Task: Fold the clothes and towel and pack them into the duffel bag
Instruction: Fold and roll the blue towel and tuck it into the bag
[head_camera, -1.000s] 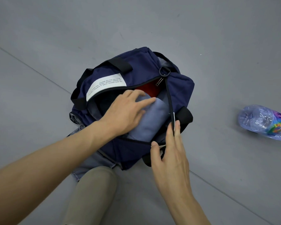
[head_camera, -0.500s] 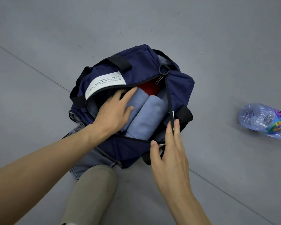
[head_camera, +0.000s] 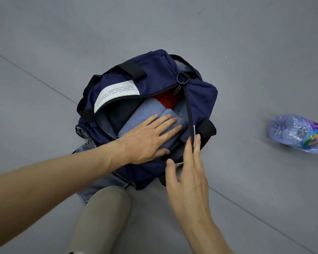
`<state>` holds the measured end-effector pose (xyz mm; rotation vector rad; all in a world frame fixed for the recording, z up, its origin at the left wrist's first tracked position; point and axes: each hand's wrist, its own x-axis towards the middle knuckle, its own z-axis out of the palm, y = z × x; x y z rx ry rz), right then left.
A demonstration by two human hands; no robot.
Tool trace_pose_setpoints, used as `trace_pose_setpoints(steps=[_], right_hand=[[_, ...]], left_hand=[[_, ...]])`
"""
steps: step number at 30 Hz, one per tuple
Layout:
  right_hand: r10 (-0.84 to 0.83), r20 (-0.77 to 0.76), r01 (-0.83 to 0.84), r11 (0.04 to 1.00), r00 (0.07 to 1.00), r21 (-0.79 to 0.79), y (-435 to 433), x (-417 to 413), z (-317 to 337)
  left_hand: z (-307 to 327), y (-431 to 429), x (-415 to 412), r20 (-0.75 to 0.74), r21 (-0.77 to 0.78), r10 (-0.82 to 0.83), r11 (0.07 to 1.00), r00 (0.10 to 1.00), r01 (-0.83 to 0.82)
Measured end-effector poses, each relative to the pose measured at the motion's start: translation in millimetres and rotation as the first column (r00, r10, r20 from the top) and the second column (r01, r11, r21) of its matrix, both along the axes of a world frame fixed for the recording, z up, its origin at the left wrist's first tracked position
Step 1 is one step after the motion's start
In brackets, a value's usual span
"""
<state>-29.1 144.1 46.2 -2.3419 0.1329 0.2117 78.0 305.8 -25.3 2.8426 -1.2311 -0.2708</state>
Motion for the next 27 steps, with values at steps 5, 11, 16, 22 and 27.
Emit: trace_pose_setpoints(steps=[5,11,16,22,27], right_hand=[[0.023,0.03,-0.024,0.999,0.999,0.036,-0.3,-0.3,-2.7],[0.119,-0.068,-0.122,0.992,0.991,-0.034,-5.0,5.0,-5.4],[0.166,-0.136,-0.175,0.983,0.977,-0.059,-6.9,3.3,16.7],[0.111,-0.183,-0.106,0.994,0.977,0.036,-12.5,-13.7,69.6],[0.048,-0.154,-0.06,0.995,0.987,-0.077,-59.2,-47.2,147.9]], left_hand=[[-13.7,15.6,-5.2,0.049,0.062,0.006,0.998,0.999,-0.009],[-14.8,6.6,1.4,-0.052,0.157,0.057,0.986,0.997,-0.049],[30.3,0.5,-1.0,-0.154,0.141,0.116,0.986,0.981,-0.094],[120.9,-2.2,-36.0,-0.367,-0.176,0.224,0.936,0.903,-0.304],[224.1,-2.6,-54.8,-0.409,-0.167,0.148,0.958,0.901,-0.233]])
